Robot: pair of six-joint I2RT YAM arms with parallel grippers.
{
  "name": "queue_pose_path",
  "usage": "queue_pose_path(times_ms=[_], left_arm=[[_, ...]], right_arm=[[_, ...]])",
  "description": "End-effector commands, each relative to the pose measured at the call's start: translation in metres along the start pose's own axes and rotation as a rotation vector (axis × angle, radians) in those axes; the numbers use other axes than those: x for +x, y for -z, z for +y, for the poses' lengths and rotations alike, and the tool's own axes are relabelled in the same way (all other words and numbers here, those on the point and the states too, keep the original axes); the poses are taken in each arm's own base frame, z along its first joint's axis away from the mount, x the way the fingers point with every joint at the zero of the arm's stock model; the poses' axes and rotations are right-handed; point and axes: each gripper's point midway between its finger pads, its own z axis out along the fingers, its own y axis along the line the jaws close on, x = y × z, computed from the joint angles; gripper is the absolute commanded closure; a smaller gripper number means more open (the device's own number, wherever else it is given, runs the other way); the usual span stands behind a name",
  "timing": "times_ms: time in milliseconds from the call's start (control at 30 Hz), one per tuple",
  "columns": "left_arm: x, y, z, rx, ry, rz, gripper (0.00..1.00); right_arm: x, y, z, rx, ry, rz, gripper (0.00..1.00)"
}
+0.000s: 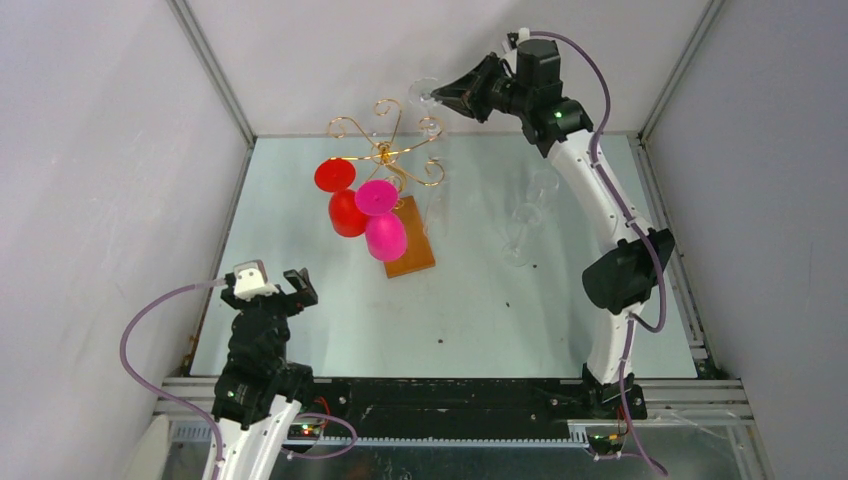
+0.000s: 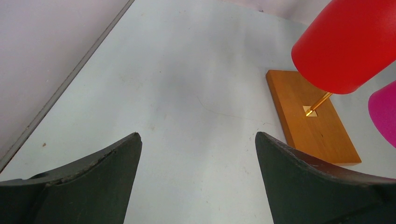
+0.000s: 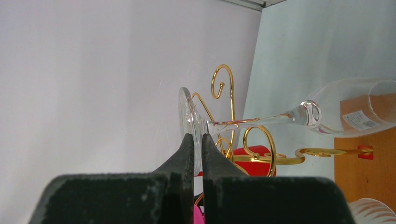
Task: Place the wine glass upside down on the wine glass rack
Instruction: Turn the wine glass upside down at the wine rack.
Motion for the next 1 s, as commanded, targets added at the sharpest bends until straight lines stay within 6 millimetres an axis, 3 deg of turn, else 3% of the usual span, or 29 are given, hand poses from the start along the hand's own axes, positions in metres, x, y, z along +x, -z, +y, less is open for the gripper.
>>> queue_pose_path(times_ms=[0, 433, 967], left_arm=[[-0.010, 0.004, -0.003, 0.030, 0.022, -0.068, 0.00], [-0.010, 0.004, -0.003, 0.033, 0.017, -0.071, 0.00], [-0.010, 0.004, -0.003, 0.038, 0.016, -0.075, 0.00]], right_arm=[[0.004, 0.006, 0.038, -0.095, 0.053, 0.002, 1.00], [0.028, -0.002, 0.038, -0.098, 0.047, 0.060, 1.00], [0.048, 0.011, 0.039, -0.097, 0.063, 0.086, 1.00]])
